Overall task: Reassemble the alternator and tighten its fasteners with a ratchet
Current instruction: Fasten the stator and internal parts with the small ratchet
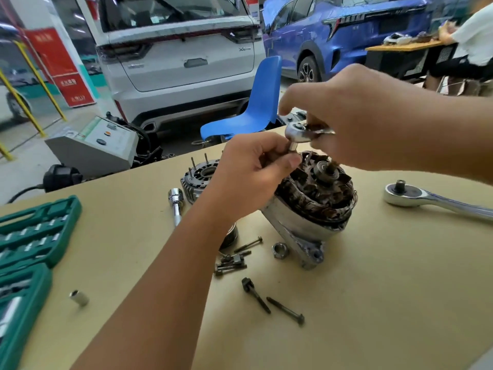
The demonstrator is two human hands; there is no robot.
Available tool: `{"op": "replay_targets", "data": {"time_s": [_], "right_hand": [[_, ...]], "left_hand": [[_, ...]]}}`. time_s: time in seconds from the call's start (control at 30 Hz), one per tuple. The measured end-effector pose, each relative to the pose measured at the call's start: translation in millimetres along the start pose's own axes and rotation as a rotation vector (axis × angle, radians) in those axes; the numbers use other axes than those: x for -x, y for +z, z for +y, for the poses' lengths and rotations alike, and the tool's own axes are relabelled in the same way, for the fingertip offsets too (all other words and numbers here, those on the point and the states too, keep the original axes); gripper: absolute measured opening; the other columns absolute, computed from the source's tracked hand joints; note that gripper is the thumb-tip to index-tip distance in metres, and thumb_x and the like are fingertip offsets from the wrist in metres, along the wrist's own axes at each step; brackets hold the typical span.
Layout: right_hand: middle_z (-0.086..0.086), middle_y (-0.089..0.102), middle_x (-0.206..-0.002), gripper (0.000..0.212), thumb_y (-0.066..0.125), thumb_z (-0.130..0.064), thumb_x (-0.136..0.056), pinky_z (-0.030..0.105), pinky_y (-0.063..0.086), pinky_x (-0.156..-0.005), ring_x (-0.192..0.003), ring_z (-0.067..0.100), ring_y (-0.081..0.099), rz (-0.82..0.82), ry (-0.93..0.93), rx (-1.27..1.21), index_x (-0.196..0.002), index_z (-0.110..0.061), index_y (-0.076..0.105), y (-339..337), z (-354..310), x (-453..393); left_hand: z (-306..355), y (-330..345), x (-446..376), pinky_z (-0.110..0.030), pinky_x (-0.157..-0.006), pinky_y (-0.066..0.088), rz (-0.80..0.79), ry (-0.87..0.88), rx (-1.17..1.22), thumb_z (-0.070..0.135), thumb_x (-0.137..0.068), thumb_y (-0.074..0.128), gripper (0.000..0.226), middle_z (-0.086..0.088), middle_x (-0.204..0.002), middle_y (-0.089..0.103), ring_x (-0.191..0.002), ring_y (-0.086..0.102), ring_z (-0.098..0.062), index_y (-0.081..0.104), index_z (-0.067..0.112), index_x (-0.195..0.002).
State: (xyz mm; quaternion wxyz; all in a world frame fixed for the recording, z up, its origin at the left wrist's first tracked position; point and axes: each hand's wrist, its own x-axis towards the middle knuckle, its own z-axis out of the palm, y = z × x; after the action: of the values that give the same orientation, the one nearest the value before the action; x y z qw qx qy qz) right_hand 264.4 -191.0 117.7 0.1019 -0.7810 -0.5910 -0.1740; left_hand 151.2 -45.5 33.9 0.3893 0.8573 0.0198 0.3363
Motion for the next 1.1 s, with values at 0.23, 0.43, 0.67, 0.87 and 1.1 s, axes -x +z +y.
{"op": "replay_targets", "data": {"time_s": [0.23, 0.43, 0.67, 0.87, 1.1], "right_hand": [[0.002, 0.07, -0.066, 0.049, 0.078, -0.01, -0.079, 0.039, 0.059, -0.054, -0.058, 0.021, 0.07, -0.206, 0.152, -0.434, -0.116, -0.035, 0.056, -6.6, -1.4, 2.9], [-0.001, 0.066, -0.069, 0.036, 0.076, -0.033, -0.084, 0.039, 0.059, -0.061, -0.058, 0.008, 0.065, -0.145, 0.099, -0.316, -0.115, -0.027, 0.06, -3.0, 3.8, 3.8], [-0.004, 0.064, -0.081, 0.028, 0.067, -0.017, -0.09, 0.04, 0.054, -0.071, -0.076, 0.02, 0.062, -0.08, -0.031, -0.048, -0.117, -0.023, 0.062, 4.9, 13.5, -2.4], [-0.018, 0.067, -0.076, 0.023, 0.067, -0.047, -0.075, 0.029, 0.046, -0.048, -0.056, 0.004, 0.062, -0.095, -0.067, -0.42, -0.095, -0.035, 0.067, -6.6, 43.2, 3.6], [0.005, 0.054, -0.062, 0.009, 0.066, -0.002, -0.091, 0.028, 0.035, -0.041, -0.047, 0.015, 0.04, 0.239, 0.303, -1.337, -0.1, -0.004, 0.065, 34.7, 74.1, -2.0]], "left_hand": [[-0.9, 0.3, 0.6, -0.024, -0.049, 0.031, 0.013, 0.009, 0.028, 0.009, -0.093, 0.072, 0.017, 0.015, -0.053, 0.047, -0.047, 0.037, -0.006, 0.071, 0.012, -0.076], [0.7, -0.8, 0.9, -0.028, -0.046, 0.032, -0.01, 0.038, 0.017, 0.009, -0.094, 0.07, 0.02, 0.014, -0.054, 0.051, -0.046, 0.039, -0.009, 0.073, 0.023, -0.081], [0.0, -1.8, -0.3, -0.03, -0.047, 0.036, -0.003, 0.023, 0.008, 0.007, -0.094, 0.071, 0.031, 0.015, -0.054, 0.049, -0.047, 0.042, -0.011, 0.068, 0.032, -0.075], [-10.6, -14.7, 14.4, -0.026, -0.044, 0.038, 0.074, 0.036, -0.056, 0.02, -0.088, 0.078, 0.017, 0.006, -0.075, 0.07, -0.047, 0.05, -0.012, 0.077, 0.01, -0.102], [-20.2, -5.2, 26.1, -0.024, -0.05, 0.047, 0.06, -0.052, -0.174, 0.018, -0.086, 0.081, 0.008, -0.002, -0.081, 0.066, -0.055, 0.058, -0.011, 0.076, 0.013, -0.09]]}}
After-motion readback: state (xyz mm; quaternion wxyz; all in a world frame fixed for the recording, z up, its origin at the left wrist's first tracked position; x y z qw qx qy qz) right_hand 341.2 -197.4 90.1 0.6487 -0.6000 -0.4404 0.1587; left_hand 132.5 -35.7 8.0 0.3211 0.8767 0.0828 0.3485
